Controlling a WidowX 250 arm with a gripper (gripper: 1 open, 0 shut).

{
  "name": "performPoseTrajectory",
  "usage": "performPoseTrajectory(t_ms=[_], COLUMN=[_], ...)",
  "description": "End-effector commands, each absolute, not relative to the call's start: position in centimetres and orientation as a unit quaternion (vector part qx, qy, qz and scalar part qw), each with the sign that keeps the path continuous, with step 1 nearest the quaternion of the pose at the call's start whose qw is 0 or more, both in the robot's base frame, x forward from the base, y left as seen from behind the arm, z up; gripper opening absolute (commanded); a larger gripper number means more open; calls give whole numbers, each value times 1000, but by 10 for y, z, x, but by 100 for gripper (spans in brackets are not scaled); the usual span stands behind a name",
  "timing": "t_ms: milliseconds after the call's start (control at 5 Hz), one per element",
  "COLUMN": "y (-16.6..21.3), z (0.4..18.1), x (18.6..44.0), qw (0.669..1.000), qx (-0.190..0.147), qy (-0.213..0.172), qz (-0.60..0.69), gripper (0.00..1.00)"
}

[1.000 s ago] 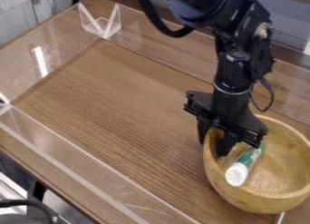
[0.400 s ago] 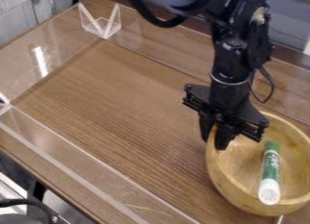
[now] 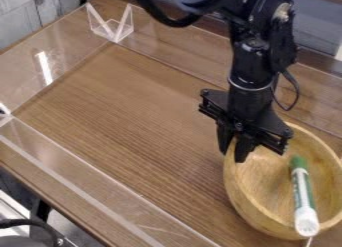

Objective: Remove the green marker from inside the brown bowl and put it on the table

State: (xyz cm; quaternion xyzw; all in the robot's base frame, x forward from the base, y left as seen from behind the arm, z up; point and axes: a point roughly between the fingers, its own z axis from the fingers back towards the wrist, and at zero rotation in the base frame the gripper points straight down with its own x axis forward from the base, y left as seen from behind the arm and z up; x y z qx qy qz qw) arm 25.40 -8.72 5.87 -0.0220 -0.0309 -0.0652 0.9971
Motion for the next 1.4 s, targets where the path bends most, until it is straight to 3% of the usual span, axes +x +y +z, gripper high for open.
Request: performPoseTrajectory(t_ms=[0, 1200], y=[-84, -54], z=[78, 114], x=[259, 262], qw=[996, 993], qx=[-25, -3], qy=[-60, -91], qz=[-68, -72], gripper=[0, 0])
